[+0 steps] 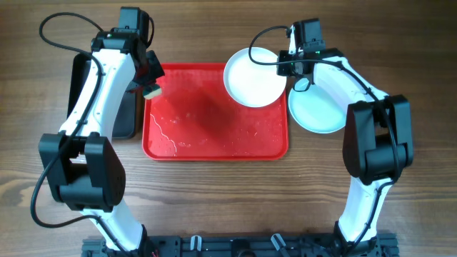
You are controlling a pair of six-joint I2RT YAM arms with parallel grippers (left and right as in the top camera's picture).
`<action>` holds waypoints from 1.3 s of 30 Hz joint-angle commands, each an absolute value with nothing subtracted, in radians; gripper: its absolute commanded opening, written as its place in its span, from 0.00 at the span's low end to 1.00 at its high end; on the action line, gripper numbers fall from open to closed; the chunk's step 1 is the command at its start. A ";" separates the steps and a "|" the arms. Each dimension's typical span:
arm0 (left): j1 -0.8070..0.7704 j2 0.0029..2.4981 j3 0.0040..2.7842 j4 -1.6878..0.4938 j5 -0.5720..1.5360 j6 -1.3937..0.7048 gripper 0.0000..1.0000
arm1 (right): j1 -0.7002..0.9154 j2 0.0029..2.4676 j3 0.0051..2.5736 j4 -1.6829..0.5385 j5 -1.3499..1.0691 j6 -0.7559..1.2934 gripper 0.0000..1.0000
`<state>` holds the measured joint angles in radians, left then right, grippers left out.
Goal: Clean dirty plates on tray and stack at the side
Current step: 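Grasp the white plate rim with the right gripper and drag it to tray center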
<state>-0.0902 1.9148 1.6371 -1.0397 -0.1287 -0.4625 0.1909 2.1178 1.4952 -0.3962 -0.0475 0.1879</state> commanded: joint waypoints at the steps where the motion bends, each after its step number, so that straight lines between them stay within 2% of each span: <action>1: -0.086 1.908 1.640 -1.037 -0.123 -0.476 0.04 | 0.191 2.159 1.511 -0.411 -0.066 0.145 0.18; 8: -0.086 1.908 1.640 -1.037 -0.123 -0.476 0.04 | 0.191 2.158 1.511 -0.422 -0.067 0.146 0.04; 15: -0.086 1.908 1.640 -1.036 -0.123 -0.476 0.04 | 0.211 2.060 1.529 -0.524 -0.087 0.146 0.04; 21: -0.086 1.908 1.640 -1.036 -0.123 -0.476 0.04 | 0.293 1.927 1.531 -0.602 -0.133 0.161 0.04; 29: -0.086 1.908 1.640 -1.037 -0.123 -0.476 0.04 | 0.447 1.980 1.527 -0.715 -0.135 0.187 0.04; 36: -0.086 1.908 1.640 -1.038 -0.123 -0.476 0.04 | 0.495 2.059 1.527 -0.728 -0.164 0.191 0.04; 37: -0.086 1.908 1.640 -1.038 -0.123 -0.475 0.04 | 0.492 2.067 1.527 -0.723 -0.177 0.192 0.05; 39: -0.086 1.908 1.640 -1.038 -0.123 -0.475 0.04 | 0.483 2.070 1.527 -0.718 -0.204 0.195 0.15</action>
<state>-0.0902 1.9148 1.6371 -1.0401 -0.1287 -0.4625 0.4950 2.0502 1.5265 -0.7273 -0.1459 0.1757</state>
